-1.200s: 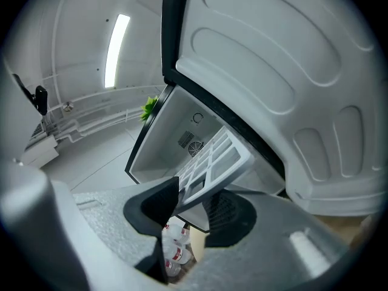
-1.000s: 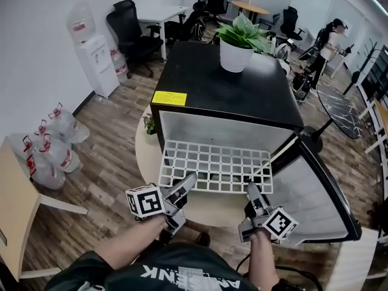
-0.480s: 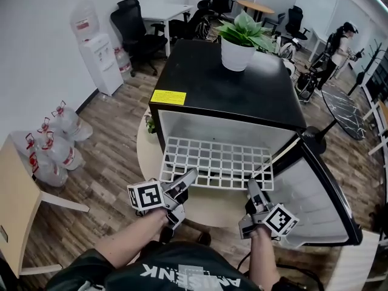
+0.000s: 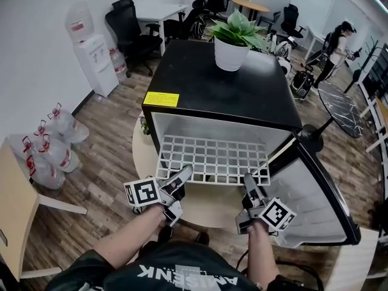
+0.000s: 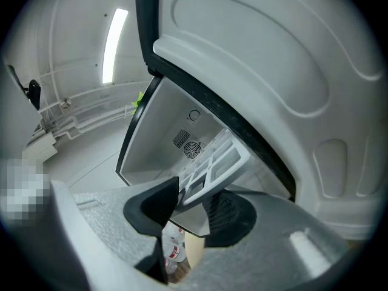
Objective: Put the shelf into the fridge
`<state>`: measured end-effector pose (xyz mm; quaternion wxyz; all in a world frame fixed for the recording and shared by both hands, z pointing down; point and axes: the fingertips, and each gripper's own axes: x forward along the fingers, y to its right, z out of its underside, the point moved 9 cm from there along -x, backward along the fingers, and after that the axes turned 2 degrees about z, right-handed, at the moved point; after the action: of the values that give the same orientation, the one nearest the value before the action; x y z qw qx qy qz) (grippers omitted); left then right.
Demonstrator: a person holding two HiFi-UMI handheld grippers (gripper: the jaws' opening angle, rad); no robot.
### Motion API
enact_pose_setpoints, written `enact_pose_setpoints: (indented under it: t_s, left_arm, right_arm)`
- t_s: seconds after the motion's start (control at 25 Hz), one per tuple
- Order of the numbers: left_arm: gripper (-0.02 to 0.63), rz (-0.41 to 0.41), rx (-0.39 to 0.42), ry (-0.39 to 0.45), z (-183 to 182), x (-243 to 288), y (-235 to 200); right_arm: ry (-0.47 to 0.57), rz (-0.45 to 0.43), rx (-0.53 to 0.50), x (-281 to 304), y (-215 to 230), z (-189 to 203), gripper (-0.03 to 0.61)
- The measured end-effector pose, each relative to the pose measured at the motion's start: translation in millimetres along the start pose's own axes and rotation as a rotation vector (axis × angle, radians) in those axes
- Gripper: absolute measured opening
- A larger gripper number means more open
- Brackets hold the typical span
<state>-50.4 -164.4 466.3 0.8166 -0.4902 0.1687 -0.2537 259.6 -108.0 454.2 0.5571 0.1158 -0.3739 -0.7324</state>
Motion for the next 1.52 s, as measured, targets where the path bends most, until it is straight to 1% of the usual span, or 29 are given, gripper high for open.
enact_pose_setpoints:
  t_s: [0.28, 0.52, 0.56, 0.72, 0.8, 0.84, 1.04, 1.24, 1.32, 1.48, 1.52]
  left_arm:
    - [0.071, 0.016, -0.006, 0.003, -4.9, 7.6, -7.7]
    - [0.086, 0.006, 0.041, 0.02, -3.8, 9.4, -10.4]
    - [0.091, 0.001, 0.063, 0.027, -3.5, 8.5, -9.8]
    - [0.124, -0.031, 0.212, 0.074, 1.0, -9.3, -0.2]
    - [0.129, -0.055, 0.246, 0.097, 4.9, -15.5, 1.9]
    - [0.126, -0.061, 0.247, 0.102, 5.6, -15.9, 1.3]
    - [0.107, -0.063, 0.2, 0.094, 6.3, -16.3, -3.8]
    - [0.095, -0.099, 0.185, 0.095, -10.2, -5.2, -10.8]
    - [0.095, -0.102, 0.187, 0.087, -12.1, -2.2, -12.8]
    - [0.095, -0.105, 0.196, 0.086, -20.8, 4.5, -17.5]
    - [0.094, -0.108, 0.192, 0.087, -24.4, 7.6, -18.2]
  right_arm:
    - [0.006, -0.007, -0.027, 9.5, 1.3, -4.7, 0.127]
    - [-0.002, -0.003, -0.019, 15.1, 4.1, -6.9, 0.126]
    - [-0.002, -0.004, -0.019, 16.2, 4.5, -7.4, 0.124]
    - [-0.006, -0.009, -0.022, 18.5, 2.6, -10.2, 0.124]
    - [-0.004, -0.012, -0.023, 17.9, 2.6, -10.8, 0.124]
    - [-0.002, -0.011, -0.022, 17.8, 3.0, -10.5, 0.124]
    - [-0.003, -0.012, -0.009, 17.2, 6.6, -5.1, 0.123]
    - [0.013, -0.024, 0.013, 32.1, 7.8, -8.3, 0.118]
    - [0.014, -0.023, -0.003, 35.8, 9.6, -11.0, 0.118]
    - [0.027, -0.055, 0.052, 48.6, 10.0, -10.6, 0.12]
    - [0.03, -0.047, 0.036, 51.8, 9.8, -13.9, 0.121]
